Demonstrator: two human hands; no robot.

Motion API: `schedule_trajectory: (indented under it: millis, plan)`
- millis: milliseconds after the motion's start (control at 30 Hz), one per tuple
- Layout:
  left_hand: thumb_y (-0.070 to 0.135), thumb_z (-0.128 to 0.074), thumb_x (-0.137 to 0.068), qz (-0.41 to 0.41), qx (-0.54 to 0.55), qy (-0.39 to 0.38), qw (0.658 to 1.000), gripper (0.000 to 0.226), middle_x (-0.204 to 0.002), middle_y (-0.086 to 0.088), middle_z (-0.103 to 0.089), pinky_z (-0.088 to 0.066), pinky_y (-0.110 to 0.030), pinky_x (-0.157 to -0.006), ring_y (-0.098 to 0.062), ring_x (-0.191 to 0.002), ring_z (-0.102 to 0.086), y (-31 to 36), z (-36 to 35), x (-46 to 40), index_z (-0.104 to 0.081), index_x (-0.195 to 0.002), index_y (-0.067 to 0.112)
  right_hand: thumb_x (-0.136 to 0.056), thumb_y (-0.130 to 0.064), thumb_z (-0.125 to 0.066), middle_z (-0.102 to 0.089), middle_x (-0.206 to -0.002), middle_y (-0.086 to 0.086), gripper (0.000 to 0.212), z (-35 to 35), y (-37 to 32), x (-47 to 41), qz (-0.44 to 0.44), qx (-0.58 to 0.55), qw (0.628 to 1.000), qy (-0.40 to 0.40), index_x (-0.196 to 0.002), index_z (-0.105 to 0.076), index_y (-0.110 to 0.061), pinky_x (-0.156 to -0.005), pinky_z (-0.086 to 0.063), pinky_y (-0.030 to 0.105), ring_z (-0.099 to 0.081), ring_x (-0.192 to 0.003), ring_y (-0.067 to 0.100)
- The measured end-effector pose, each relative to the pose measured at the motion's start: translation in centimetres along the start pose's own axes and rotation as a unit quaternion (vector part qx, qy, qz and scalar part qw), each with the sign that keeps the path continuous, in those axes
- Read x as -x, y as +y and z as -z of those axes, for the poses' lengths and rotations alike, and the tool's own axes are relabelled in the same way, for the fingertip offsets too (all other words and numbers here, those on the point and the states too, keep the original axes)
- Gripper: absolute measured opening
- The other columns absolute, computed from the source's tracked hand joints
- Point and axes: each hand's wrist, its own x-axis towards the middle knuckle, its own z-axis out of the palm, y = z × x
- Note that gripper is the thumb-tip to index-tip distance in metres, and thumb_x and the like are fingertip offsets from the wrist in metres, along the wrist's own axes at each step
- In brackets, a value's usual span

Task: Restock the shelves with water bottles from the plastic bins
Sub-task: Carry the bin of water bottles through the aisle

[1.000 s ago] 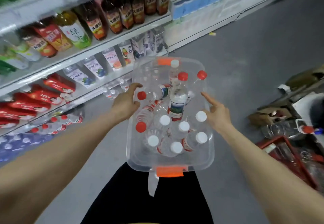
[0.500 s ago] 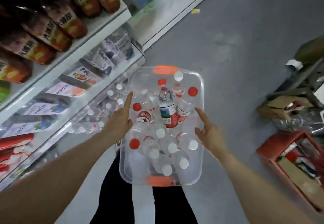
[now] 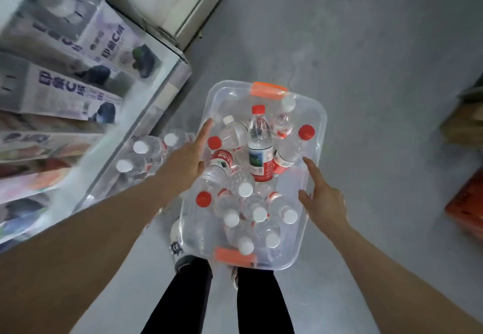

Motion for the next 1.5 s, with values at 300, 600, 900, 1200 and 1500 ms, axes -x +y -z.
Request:
schedule_trajectory:
  millis: [300, 600, 900, 1200, 1500]
  plan:
    - [-0.001, -0.061, -0.088, 0.023, -0.05, 0.036, 0.998, 0.108, -0.065, 0.001, -0.044, -0.044, -0.03, -0.051, -0.009, -0.05, -0.045, -3.2, -3.2, -9.1, 0.018, -0.148, 0.042, -0.091, -0.023, -0.058, -0.063, -0.07, 0.01, 0.079, -5.0, -0.3, -8.3, -0.033, -0.028, 0.999, 0.019, -0.147, -0.012, -0.055, -0.067, -0.056, 0.042, -0.061, -0.063, 0.029]
    - [-0.001, -0.038, -0.098, 0.093, -0.091, 0.033, 0.991, 0.092, -0.079, -0.011, -0.049, -0.026, -0.023, -0.041, -0.015, -0.049, -0.044, -3.5, -4.3, -11.0, 0.029, -0.142, 0.043, -0.096, -0.02, -0.055, -0.055, -0.064, 0.006, 0.069, -6.4, -0.7, -9.2, -0.015, -0.011, 1.0, 0.009, -0.147, -0.016, -0.043, -0.066, -0.056, 0.043, -0.059, -0.06, 0.028]
    - [-0.001, -0.057, -0.09, 0.114, -0.175, -0.065, 0.976, 0.102, -0.136, -0.023, -0.038, -0.057, -0.041, -0.076, -0.029, -0.094, -0.061, 1.8, 0.2, -9.0, 0.017, -0.15, 0.033, -0.099, -0.018, -0.049, -0.059, -0.115, 0.02, 0.057, -0.1, -2.8, -6.2, 0.03, 0.092, 0.989, -0.11, -0.15, -0.024, -0.022, -0.085, -0.046, 0.04, -0.059, -0.105, 0.039]
    - [0.015, -0.063, -0.089, -0.166, -0.293, -0.007, 0.942, 0.046, -0.119, -0.013, -0.057, -0.053, -0.039, -0.086, -0.028, -0.104, -0.059, 16.2, 13.6, 4.6, -0.049, -0.132, 0.009, -0.1, -0.024, -0.048, -0.052, -0.125, 0.014, 0.053, 16.0, -7.5, 9.6, 0.1, 0.159, 0.982, -0.018, -0.149, -0.027, -0.022, -0.081, -0.048, 0.041, -0.059, -0.104, 0.039]
    - [0.027, -0.063, -0.089, -0.345, -0.317, 0.023, 0.883, 0.04, -0.123, -0.011, -0.053, -0.044, -0.042, -0.09, -0.032, -0.113, -0.052, 33.2, 26.8, 21.5, -0.055, -0.127, 0.017, -0.099, -0.03, -0.048, -0.05, -0.136, 0.009, 0.051, 30.0, -8.2, 34.0, 0.073, 0.167, 0.976, 0.122, -0.148, -0.033, -0.024, -0.089, -0.049, 0.043, -0.054, -0.118, 0.034]
